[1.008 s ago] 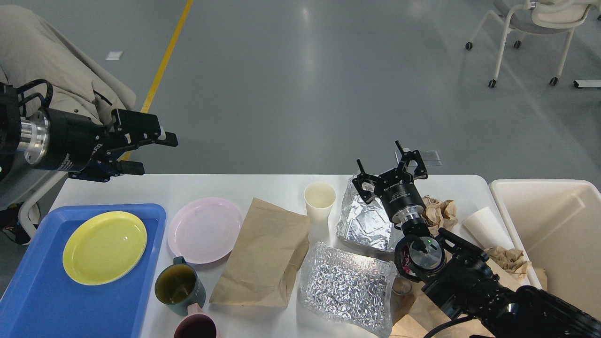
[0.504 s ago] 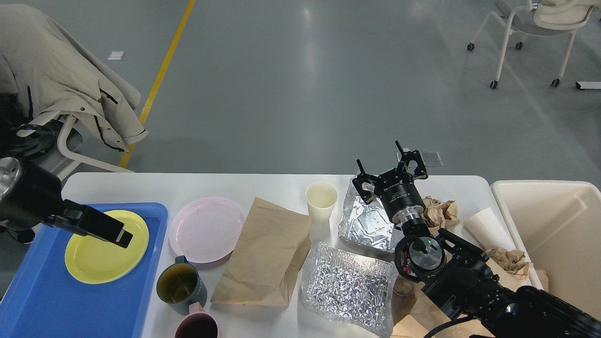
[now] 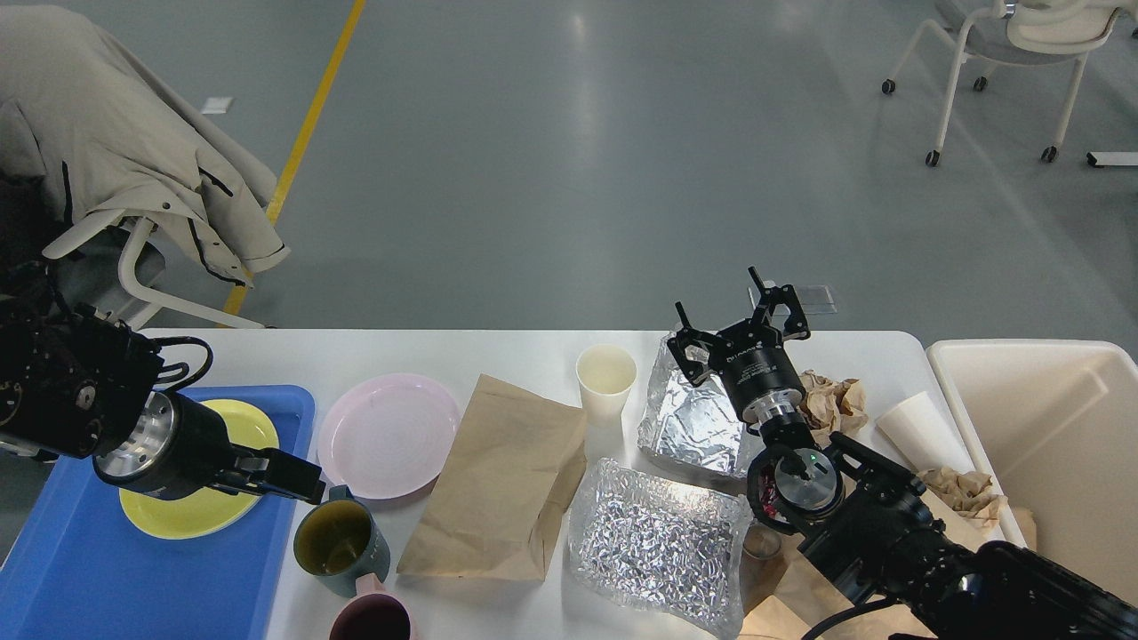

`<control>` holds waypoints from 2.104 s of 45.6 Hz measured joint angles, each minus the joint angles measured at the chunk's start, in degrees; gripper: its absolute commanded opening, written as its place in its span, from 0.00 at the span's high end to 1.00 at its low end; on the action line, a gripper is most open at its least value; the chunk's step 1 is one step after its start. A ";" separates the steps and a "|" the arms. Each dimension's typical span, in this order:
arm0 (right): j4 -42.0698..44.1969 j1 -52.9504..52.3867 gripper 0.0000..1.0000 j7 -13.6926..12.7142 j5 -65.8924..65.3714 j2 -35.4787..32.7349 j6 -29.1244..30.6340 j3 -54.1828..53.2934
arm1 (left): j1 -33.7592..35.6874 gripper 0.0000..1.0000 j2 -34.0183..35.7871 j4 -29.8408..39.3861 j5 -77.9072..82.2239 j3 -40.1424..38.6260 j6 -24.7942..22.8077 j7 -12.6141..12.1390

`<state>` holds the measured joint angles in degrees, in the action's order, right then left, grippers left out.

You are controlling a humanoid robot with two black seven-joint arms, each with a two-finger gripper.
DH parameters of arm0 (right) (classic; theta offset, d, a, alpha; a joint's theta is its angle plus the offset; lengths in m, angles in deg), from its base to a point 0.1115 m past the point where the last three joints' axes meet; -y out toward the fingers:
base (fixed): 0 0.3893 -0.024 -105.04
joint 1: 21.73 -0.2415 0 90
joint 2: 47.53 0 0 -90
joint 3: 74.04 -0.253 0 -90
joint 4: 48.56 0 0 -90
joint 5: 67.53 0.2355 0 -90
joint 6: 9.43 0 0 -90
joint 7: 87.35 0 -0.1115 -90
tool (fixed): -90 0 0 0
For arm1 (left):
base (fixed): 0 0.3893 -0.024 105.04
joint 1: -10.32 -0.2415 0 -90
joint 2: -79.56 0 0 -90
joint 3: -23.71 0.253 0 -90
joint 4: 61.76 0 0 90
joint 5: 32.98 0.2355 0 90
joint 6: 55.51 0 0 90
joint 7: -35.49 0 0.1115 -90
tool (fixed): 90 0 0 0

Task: Tidy desktop
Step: 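Grasp the green mug with the left gripper, then move the green mug onto the blue tray and release it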

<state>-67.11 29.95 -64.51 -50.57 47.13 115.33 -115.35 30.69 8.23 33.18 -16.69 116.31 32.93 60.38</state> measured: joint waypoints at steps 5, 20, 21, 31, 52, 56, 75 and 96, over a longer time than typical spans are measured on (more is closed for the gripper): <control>0.00 0.00 0.00 0.00 0.00 0.00 0.00 0.00 | -4.42 0.04 0.20 -1.81 -0.02 -1.41 3.13 -2.55; 0.00 0.00 0.00 0.00 -0.06 0.00 0.02 0.00 | -10.69 0.24 0.42 -3.89 -0.03 -3.98 9.04 -6.70; 0.00 0.00 0.00 0.00 -0.07 0.00 0.02 0.00 | -10.88 0.25 0.39 -3.90 -0.03 -4.22 9.15 -7.01; 0.00 0.00 0.00 0.00 -0.07 0.00 0.02 0.00 | -13.82 0.34 -0.04 -4.09 0.18 -6.45 11.43 -10.01; -0.07 0.00 0.00 0.01 -0.01 0.00 0.05 0.00 | -20.35 1.00 -0.26 -5.59 1.21 -10.19 15.71 -14.31; -0.07 0.00 0.00 0.01 -0.01 0.00 0.05 0.01 | -20.86 1.00 -0.24 -5.63 1.26 -11.15 15.71 -14.43; -0.07 0.00 0.00 0.01 -0.06 0.00 0.00 0.02 | -12.24 1.00 4.96 -2.73 5.46 -11.10 8.58 -12.43; 0.00 0.00 0.00 0.01 -0.04 0.01 0.00 0.09 | 10.53 1.00 35.70 -11.80 40.97 0.69 -19.53 -7.14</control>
<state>-67.11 29.94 -64.50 -50.61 47.14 115.33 -115.26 41.22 43.94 21.38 24.28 117.00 13.41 53.24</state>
